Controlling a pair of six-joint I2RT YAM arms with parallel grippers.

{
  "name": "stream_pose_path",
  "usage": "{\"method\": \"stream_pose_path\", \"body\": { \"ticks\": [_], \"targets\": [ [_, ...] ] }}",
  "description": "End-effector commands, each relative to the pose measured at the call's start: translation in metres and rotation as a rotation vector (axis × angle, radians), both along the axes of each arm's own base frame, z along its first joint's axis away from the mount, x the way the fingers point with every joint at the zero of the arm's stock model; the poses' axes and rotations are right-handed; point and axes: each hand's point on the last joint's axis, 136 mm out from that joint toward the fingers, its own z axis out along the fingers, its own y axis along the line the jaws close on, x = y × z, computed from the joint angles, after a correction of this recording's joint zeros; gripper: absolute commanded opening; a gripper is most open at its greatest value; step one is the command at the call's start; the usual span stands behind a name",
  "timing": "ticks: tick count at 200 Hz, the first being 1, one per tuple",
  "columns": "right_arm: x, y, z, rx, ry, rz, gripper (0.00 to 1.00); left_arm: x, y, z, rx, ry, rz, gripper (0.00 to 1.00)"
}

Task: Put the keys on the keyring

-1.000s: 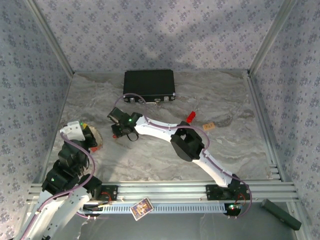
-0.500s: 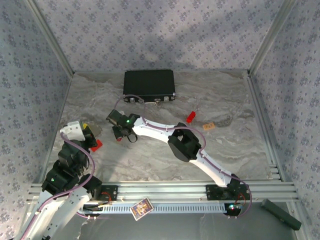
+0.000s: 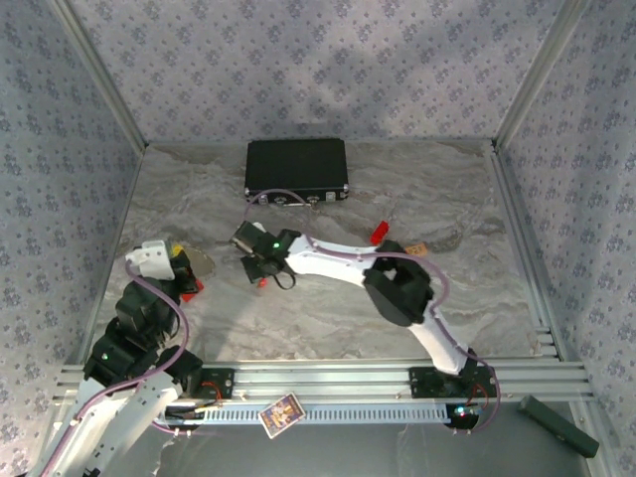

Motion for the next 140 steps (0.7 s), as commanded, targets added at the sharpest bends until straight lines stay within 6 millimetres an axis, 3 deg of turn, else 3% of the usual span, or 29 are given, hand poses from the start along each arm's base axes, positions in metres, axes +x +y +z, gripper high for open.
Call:
{"method": "stream_pose_path", "body": {
  "ticks": [1, 48, 58, 94, 140],
  "targets": [
    [-0.010, -0.020, 0.040, 0.059, -0.093, 0.055, 0.00, 0.005, -0.026, 0.007, -0.007, -0.017, -0.133, 0.00],
    [-0.057, -0.090, 0.049, 0.036, -0.068, 0.109, 0.00, 0.009, -0.088, -0.015, 0.040, 0.089, -0.448, 0.00],
    [-0.070, -0.108, 0.040, 0.017, -0.051, 0.117, 0.00, 0.009, -0.100, -0.018, 0.041, 0.114, -0.505, 0.00],
    [-0.109, -0.156, 0.043, 0.006, 0.013, 0.160, 0.00, 0.002, -0.140, -0.025, 0.047, 0.149, -0.718, 0.00],
    [-0.163, -0.193, 0.022, -0.020, 0.258, 0.195, 0.00, -0.022, -0.188, -0.035, 0.175, 0.151, -0.977, 0.00]
  ]
}}
